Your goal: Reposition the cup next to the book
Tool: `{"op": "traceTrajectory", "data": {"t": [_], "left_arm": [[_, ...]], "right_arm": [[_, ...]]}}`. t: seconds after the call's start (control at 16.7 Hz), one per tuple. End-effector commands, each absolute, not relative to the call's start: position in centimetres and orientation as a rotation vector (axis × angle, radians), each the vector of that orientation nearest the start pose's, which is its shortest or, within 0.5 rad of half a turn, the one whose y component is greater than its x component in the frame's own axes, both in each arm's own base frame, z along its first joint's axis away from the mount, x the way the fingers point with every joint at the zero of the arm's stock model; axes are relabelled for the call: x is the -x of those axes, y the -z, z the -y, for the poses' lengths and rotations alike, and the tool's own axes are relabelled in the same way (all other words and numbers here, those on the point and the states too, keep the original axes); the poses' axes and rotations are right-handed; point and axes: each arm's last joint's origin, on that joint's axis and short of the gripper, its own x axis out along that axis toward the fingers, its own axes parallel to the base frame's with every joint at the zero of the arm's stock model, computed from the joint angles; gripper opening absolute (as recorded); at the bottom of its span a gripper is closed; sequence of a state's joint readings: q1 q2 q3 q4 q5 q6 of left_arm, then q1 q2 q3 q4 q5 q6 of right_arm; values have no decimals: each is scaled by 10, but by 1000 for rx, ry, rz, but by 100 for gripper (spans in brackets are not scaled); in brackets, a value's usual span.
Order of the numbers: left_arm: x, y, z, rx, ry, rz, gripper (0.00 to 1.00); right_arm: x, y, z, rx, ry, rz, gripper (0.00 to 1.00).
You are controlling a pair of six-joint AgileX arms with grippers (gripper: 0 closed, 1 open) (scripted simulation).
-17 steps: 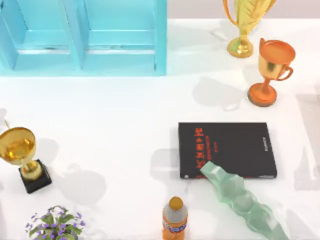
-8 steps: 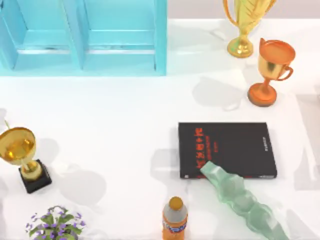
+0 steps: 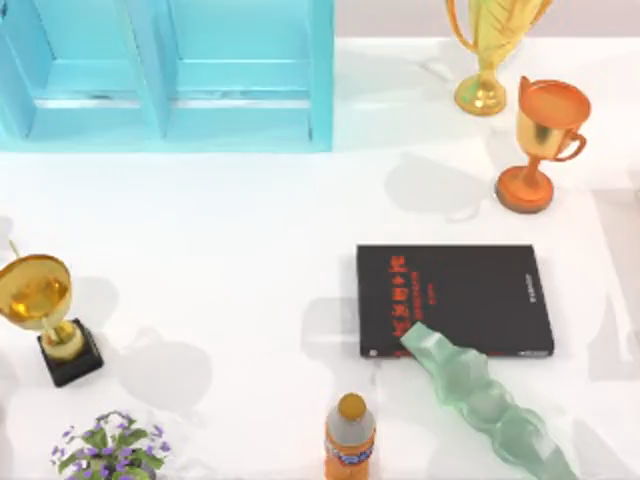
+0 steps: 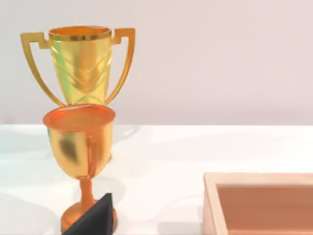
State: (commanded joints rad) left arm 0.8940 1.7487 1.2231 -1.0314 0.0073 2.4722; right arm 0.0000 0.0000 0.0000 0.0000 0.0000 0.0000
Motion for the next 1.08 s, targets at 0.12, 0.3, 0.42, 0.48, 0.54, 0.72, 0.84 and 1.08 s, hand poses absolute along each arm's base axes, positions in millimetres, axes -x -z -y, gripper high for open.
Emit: {"op": "traceTrajectory", "data": {"t": [0.12,0.3,0.42,0.48,0.54,0.72,0.84,1.08], "left_arm": [[-209,-198,-250,-1222,1128,-1208,0],[-239,-218,-252,-1198,957,-1209,0],[-266,-235,-247,-1151,819,-1194,0],[-281,-244,-242,-1115,751,-1181,0],[-297,-252,-236,-1070,687,-1164,0],[-345,-273,-203,-881,529,-1112,0],[-376,-282,-170,-726,460,-1087,0],[-425,-290,-80,-415,392,-1100,0]], "right_arm": [[-106,-160,1,0,0,0,100],[-106,-160,1,0,0,0,100],[-106,-160,1,0,0,0,100],[-106,-160,1,0,0,0,100],[-106,-160,1,0,0,0,100],[-106,-160,1,0,0,0,100],[-106,-160,1,0,0,0,100],[-106,-160,1,0,0,0,100]]}}
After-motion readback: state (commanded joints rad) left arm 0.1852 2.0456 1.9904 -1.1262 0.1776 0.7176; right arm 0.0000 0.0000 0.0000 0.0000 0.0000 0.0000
